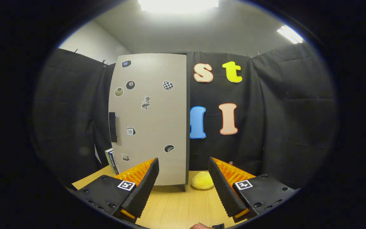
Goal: Open the shoe cabinet door, grab the shoes and put them into the shoe cabinet, then close the shoe cabinet door.
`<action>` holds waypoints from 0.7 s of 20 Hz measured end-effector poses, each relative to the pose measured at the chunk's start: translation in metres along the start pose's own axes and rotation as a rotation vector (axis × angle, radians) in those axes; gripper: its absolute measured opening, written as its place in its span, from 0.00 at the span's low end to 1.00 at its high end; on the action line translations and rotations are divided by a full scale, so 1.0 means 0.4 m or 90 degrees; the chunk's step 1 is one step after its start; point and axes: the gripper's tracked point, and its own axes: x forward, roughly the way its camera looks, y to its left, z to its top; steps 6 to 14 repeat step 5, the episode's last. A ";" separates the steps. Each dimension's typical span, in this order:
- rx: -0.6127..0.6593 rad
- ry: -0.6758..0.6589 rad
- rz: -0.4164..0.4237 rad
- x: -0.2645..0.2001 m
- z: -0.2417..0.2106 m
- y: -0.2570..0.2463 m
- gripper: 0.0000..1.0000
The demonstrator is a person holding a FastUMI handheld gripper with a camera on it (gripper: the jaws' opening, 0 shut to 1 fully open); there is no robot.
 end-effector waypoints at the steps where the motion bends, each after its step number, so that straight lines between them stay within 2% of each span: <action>1: -0.001 -0.001 -0.001 0.003 0.000 0.001 0.97; 14: 0.004 0.002 0.004 0.002 -0.002 0.006 0.98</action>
